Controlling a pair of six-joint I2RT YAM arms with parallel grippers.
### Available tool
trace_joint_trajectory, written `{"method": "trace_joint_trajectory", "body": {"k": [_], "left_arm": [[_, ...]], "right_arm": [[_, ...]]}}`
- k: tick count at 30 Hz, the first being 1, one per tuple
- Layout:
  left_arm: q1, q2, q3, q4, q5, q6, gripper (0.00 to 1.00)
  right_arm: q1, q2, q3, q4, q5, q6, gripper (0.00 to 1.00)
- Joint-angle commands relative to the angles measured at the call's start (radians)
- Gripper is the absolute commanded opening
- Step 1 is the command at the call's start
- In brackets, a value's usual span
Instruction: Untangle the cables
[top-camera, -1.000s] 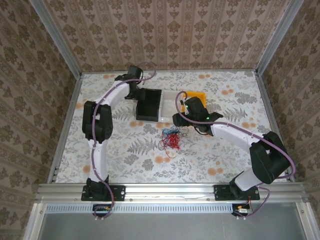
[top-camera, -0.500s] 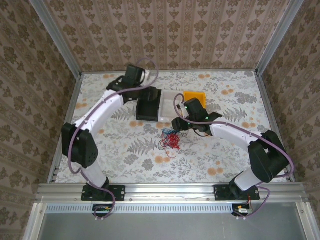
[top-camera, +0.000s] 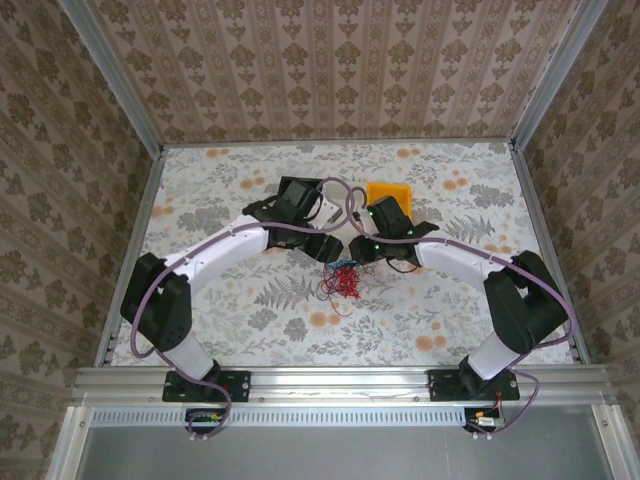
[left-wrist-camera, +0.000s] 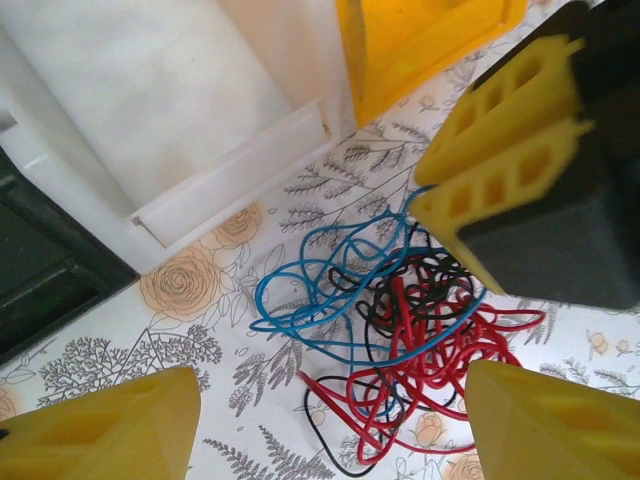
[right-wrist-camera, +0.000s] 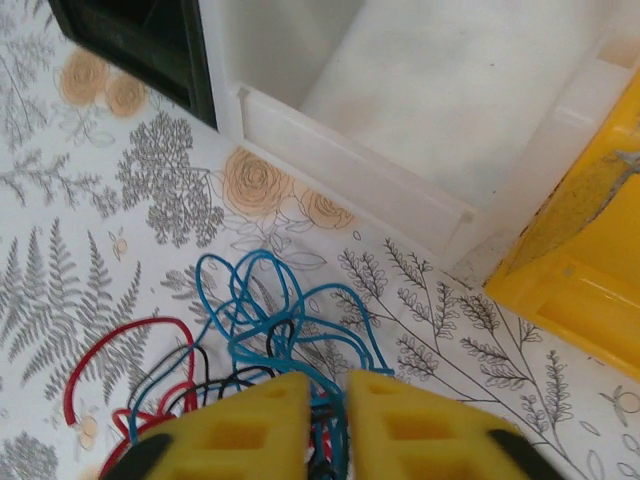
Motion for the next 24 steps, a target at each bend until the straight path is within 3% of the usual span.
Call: {"method": "trace_joint_trajectory", "body": {"k": [1, 5, 20, 24], "left_arm": [[-0.012, -0.024, -0.026, 0.042, 0.03, 0.04, 0.71], [-0.029, -0.011, -0.047, 0.099, 0.034, 0.045, 0.71], [-0.118, 0.221, 0.024, 0.137, -0.071, 0.172, 0.7], [-0.123, 0.248, 0.005, 0.149, -0.071, 0.165, 0.56]], "right_arm": [[-0.01, 0.018, 0.026, -0.001, -0.026, 0.007, 0.08], [-0.024, -0.017, 0.013, 0.02, -0.029, 0.027, 0.01], [-0.135, -0.2, -0.053, 0.139, -0.086, 0.224, 0.0], [-0.164, -0.28, -0.06, 0.173, -0.049, 0.294, 0.0]]}}
